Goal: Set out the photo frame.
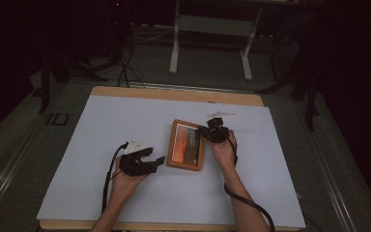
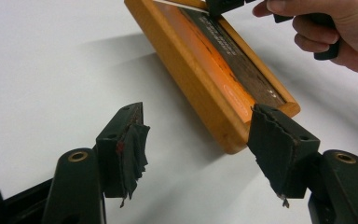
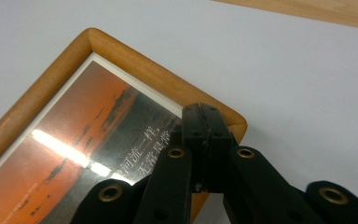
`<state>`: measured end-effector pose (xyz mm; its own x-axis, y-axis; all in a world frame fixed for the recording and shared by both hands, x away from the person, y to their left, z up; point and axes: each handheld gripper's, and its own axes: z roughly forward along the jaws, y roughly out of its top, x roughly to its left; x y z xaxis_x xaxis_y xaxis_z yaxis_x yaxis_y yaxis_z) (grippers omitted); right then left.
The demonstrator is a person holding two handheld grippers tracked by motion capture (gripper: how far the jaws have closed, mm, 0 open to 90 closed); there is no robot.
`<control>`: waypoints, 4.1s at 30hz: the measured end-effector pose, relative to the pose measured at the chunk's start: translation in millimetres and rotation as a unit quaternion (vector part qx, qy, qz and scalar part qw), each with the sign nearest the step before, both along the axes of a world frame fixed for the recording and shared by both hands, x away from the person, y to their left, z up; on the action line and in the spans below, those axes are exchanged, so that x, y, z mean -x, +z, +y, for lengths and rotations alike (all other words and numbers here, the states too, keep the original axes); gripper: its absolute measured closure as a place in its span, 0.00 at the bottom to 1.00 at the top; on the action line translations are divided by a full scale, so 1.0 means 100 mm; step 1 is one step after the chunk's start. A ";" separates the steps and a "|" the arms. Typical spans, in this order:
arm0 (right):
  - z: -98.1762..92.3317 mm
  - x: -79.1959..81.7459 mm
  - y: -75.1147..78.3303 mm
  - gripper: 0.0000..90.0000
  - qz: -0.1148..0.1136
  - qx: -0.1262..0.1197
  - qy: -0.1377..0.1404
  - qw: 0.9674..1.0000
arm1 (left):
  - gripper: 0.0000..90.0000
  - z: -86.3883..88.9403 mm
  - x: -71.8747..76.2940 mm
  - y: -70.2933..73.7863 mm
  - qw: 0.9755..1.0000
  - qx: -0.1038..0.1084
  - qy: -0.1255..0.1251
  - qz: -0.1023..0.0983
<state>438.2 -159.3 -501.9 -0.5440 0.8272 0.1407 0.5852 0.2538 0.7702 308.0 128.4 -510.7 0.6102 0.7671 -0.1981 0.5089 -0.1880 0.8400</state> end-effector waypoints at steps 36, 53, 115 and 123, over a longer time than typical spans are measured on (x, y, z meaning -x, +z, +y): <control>-0.14 -0.08 -0.16 1.00 0.033 -0.010 -0.018 0.999 | 0.34 -0.69 0.02 -0.13 0.999 0.010 -0.036 0.033; -0.15 -0.09 -0.16 1.00 0.035 -0.012 -0.018 0.999 | 0.41 -0.98 -0.15 -0.14 0.998 0.023 0.011 0.055; -0.78 0.18 0.09 0.90 -0.014 -0.024 -0.029 0.999 | 0.76 -0.95 -0.36 0.17 0.997 0.032 -0.039 0.055; -0.79 0.21 0.10 0.90 -0.016 -0.024 -0.027 0.999 | 0.77 -0.78 -0.37 0.28 0.997 0.042 -0.054 0.037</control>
<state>417.4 -238.2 -492.3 -0.5042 0.8479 0.1636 0.5717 0.1858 0.7991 345.2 50.1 -482.8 0.6698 0.6767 -0.3057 0.5504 -0.1761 0.8161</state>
